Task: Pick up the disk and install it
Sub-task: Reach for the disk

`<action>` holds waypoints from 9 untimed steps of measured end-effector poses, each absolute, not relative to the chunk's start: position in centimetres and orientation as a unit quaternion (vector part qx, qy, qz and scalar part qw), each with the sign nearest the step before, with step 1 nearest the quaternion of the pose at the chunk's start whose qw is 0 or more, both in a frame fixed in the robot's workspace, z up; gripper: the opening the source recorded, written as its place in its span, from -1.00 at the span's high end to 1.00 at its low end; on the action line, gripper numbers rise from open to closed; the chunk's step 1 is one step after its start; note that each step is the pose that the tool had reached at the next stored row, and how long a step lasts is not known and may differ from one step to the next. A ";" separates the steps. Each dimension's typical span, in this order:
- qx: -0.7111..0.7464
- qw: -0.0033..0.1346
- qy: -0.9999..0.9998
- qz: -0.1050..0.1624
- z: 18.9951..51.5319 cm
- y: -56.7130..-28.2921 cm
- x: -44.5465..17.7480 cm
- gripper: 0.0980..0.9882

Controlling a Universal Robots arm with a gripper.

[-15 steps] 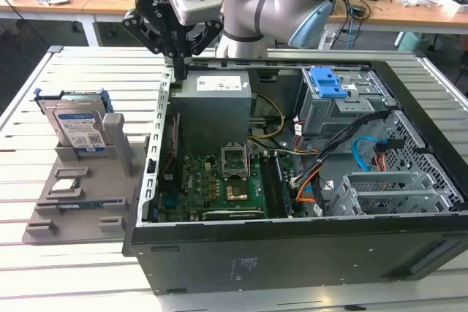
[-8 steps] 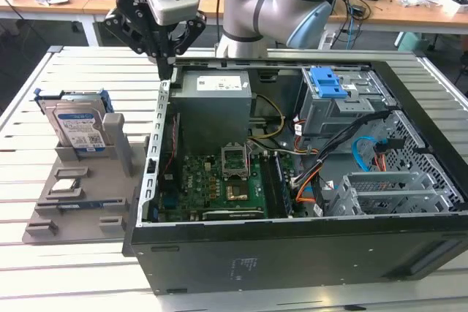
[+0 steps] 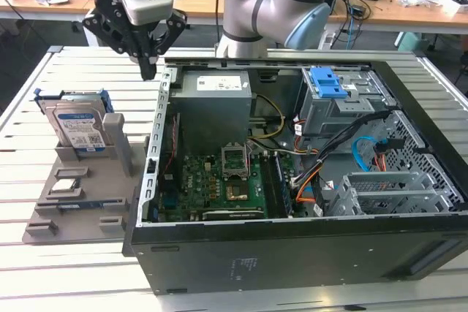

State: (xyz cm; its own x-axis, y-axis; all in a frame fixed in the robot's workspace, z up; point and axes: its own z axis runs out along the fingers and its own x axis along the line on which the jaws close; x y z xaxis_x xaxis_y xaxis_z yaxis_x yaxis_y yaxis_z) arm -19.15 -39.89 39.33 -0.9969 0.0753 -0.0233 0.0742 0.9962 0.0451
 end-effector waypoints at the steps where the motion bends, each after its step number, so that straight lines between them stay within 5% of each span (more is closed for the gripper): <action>1: 0.037 0.013 0.999 0.022 39.3 -39.9 -19.4 0.98; 9: 0.037 0.012 0.999 0.022 39.3 -39.9 -20.7 0.98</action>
